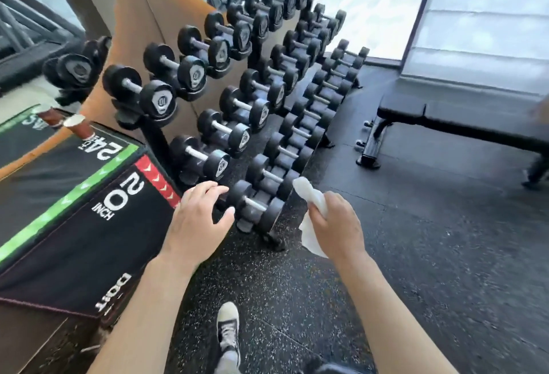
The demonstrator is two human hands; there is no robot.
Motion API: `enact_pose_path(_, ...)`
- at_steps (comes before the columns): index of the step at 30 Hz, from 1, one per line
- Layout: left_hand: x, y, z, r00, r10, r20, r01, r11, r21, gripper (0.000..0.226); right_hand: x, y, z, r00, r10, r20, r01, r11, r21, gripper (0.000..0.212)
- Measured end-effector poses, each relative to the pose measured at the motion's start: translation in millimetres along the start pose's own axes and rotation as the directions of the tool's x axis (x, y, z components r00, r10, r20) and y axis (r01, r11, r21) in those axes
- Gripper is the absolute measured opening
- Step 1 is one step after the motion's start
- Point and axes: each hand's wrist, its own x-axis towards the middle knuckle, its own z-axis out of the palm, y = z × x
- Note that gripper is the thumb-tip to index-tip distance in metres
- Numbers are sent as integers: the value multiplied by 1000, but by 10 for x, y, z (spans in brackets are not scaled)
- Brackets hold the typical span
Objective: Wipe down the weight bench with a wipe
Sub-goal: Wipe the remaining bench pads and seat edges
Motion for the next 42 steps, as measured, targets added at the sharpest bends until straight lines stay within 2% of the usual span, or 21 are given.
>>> enact_pose_path(4, 792, -37, 276, 990, 129, 62, -126, 991, -50, 46, 380, 105, 72, 989, 102, -106, -105, 994, -27, 28)
enact_pose_path(9, 1856, -84, 521, 935, 320, 155, -301, 944, -133, 48, 918, 49, 160, 943, 220, -251, -234, 972, -29, 26)
enact_pose_path(17, 3359, -150, 567, 838, 493, 232, -451, 867, -212, 49, 1829, -295, 211, 851, 303, -428, -348, 937, -29, 27)
enact_pose_path(25, 4019, 61, 693, 779, 589, 213, -518, 797, -311, 51, 2175, -424, -7, 799, 330, -503, -418, 906, -71, 27)
enact_pose_path(32, 4277, 449, 918, 734, 647, 207, -566, 751, -340, 51, 2337, -204, -286, 748, 351, -563, -470, 880, -76, 28)
enact_pose_path(36, 4475, 717, 1086, 736, 648, 196, -575, 751, -325, 51, 2567, 79, -440, 739, 359, -570, -474, 878, -63, 29)
enact_pose_path(42, 4843, 1402, 1403, 767, 625, 147, -573, 769, -284, 51, 3133, 659, -915, 768, 309, -562, -417, 906, -71, 27)
